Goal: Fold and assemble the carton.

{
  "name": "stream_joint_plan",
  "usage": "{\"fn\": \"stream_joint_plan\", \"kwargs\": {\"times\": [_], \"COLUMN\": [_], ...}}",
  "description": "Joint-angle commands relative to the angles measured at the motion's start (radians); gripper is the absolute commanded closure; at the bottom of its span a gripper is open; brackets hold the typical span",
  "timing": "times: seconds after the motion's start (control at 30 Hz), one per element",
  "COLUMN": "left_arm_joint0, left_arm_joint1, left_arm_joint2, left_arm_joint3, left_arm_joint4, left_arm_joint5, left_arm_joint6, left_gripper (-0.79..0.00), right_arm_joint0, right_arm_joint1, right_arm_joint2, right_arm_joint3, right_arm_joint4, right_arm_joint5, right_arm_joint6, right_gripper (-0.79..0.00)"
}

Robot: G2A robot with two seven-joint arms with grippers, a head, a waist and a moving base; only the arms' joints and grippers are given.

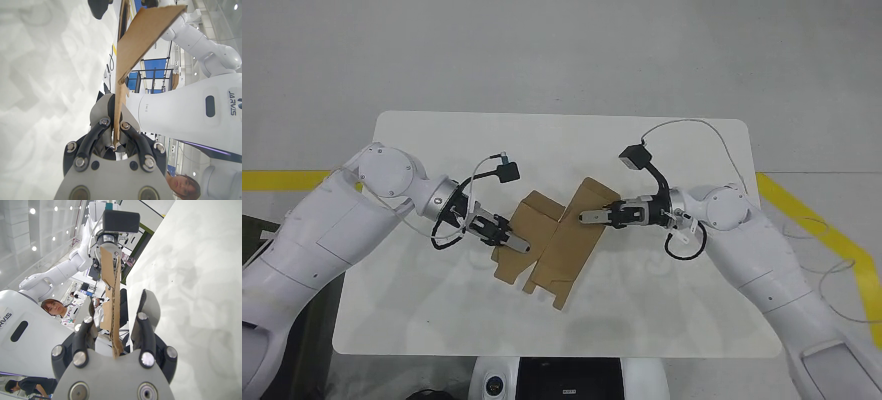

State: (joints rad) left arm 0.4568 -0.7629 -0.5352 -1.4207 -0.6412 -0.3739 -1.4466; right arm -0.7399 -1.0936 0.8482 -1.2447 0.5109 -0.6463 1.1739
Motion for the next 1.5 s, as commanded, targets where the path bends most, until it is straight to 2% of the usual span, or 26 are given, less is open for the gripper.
{"fn": "stream_joint_plan", "kwargs": {"times": [0.0, 0.1, 0.23, 0.27, 0.3, 0.33, 0.6, 0.77, 1.13, 1.47], "left_arm_joint0": [-0.001, -0.003, -0.007, -0.008, -0.009, -0.008, 0.012, 0.058, 0.129, 0.198], "left_arm_joint1": [0.001, 0.003, 0.006, 0.007, 0.008, 0.008, 0.015, 0.017, 0.027, 0.039], "left_arm_joint2": [0.002, 0.004, 0.005, 0.005, 0.003, 0.002, -0.056, -0.086, -0.155, -0.234], "left_arm_joint3": [0.001, 0.001, 0.004, 0.007, 0.010, 0.014, 0.080, 0.076, 0.039, -0.002], "left_arm_joint4": [-0.002, -0.003, -0.001, 0.003, 0.005, 0.000, -0.036, -0.021, 0.067, 0.036], "left_arm_joint5": [0.001, 0.003, -0.001, -0.004, -0.010, -0.016, -0.130, -0.194, -0.159, -0.161], "left_arm_joint6": [-0.001, -0.003, 0.001, 0.004, 0.010, 0.016, 0.131, 0.199, 0.319, 0.360], "left_gripper": [0.000, 0.000, 0.000, -0.160, -0.499, -0.785, -0.785, -0.785, -0.785, -0.785], "right_arm_joint0": [0.001, 0.001, 0.004, 0.003, 0.004, 0.004, 0.001, -0.006, -0.021, -0.059], "right_arm_joint1": [0.001, 0.004, 0.007, 0.008, 0.008, 0.009, 0.006, -0.002, -0.012, -0.012], "right_arm_joint2": [-0.005, -0.013, -0.020, -0.020, -0.021, -0.020, 0.003, 0.014, 0.048, 0.080], "right_arm_joint3": [-0.004, -0.007, -0.006, -0.003, -0.001, 0.002, 0.059, 0.058, 0.039, 0.025], "right_arm_joint4": [0.007, 0.016, 0.025, 0.031, 0.033, 0.038, 0.042, -0.024, -0.169, -0.220], "right_arm_joint5": [0.006, 0.012, 0.010, 0.005, 0.002, -0.005, -0.070, -0.058, -0.008, 0.020], "right_arm_joint6": [0.006, 0.012, 0.009, 0.005, 0.002, -0.005, -0.083, -0.198, -0.401, -0.448], "right_gripper": [-0.092, -0.003, 0.000, 0.000, 0.000, 0.000, 0.000, 0.000, 0.000, 0.000]}}
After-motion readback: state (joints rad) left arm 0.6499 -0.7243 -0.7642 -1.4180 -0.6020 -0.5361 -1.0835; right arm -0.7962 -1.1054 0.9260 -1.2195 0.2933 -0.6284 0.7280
